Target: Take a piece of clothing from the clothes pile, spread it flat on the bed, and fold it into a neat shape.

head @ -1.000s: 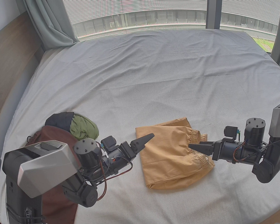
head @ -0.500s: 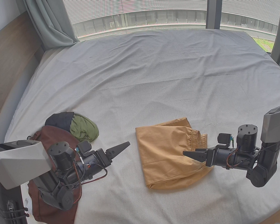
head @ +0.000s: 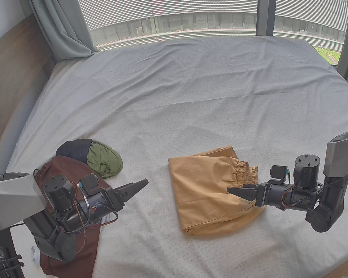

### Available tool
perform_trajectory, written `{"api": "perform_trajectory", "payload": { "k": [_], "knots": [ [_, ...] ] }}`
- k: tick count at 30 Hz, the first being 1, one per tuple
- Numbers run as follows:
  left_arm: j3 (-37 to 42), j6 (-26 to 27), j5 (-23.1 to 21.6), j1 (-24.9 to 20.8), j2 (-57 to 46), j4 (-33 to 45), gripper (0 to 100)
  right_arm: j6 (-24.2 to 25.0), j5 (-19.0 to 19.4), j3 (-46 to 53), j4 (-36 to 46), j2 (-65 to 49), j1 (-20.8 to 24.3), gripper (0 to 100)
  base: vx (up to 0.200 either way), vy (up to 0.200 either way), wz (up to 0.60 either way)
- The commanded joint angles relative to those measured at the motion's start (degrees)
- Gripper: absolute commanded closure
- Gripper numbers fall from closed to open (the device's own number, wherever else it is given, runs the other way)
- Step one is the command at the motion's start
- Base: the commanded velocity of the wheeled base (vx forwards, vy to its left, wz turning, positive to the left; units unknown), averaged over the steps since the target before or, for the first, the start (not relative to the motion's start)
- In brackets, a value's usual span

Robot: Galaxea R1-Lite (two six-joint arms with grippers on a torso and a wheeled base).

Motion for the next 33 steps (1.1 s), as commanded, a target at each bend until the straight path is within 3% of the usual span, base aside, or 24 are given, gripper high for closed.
{"api": "perform_trajectory", "payload": {
  "k": [1, 11, 28, 33],
  "knots": [
    [2.4, 8.6, 0.0, 0.3, -0.4, 0.2, 0, 0.0, 0.0, -0.2, 0.0, 0.2, 0.2, 0, 0.0, 0.0, 0.0],
    [4.0, 18.9, 0.6, 0.0, 0.7, 0.2, 0, -0.2, -0.1, -0.2, -0.1, 1.9, 0.4, 0, 0.0, 0.0, 0.0],
    [3.9, 19.1, 0.7, 0.1, 0.8, 0.1, 0, -1.5, -1.2, 4.1, 0.0, 5.4, 0.2, 0, 0.0, 0.0, 0.0],
    [3.9, 19.1, 0.7, 0.2, 0.9, 0.1, 0, -4.3, -1.2, 4.3, 0.0, 7.3, 0.0, 0, 0.0, 0.0, 0.0]
  ]
}}
